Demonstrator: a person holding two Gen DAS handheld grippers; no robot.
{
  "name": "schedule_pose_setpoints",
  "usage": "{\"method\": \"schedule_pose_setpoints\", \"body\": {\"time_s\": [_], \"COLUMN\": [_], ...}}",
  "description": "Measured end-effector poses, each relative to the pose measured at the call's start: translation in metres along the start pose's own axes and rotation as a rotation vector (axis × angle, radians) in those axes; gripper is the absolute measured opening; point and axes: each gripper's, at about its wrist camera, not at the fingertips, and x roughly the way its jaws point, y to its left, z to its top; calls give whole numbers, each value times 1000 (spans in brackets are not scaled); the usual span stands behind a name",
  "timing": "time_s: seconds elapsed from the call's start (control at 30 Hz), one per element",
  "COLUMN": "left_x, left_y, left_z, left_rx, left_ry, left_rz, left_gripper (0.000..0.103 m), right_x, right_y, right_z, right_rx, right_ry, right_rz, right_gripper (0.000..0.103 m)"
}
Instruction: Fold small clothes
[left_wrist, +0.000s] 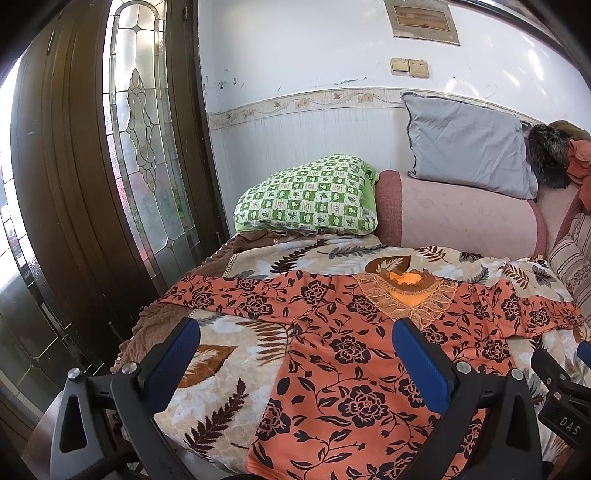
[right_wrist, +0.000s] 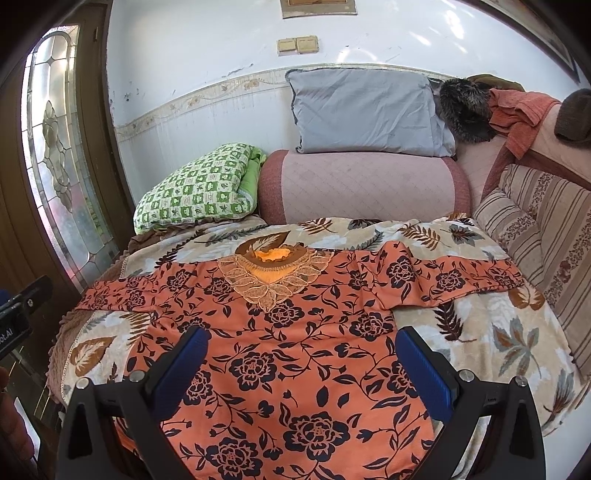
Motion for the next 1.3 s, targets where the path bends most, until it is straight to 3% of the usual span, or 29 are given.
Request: {"method": "schedule_pose_setpoints", "body": {"time_s": [0.7, 1.3], "left_x": [9, 37], "left_y": [0, -27], "left_z": [-4, 3], "left_rx": [1, 29], "left_ry": [15, 44], "left_rz": [-3, -31], "left_gripper": [103, 103], "right_x": [10, 38], "right_y": [10, 2], "right_z": [1, 9], "right_rx": [-28, -19], "right_ry": [17, 47], "right_rz": [0, -25], "right_gripper": [103, 103]}}
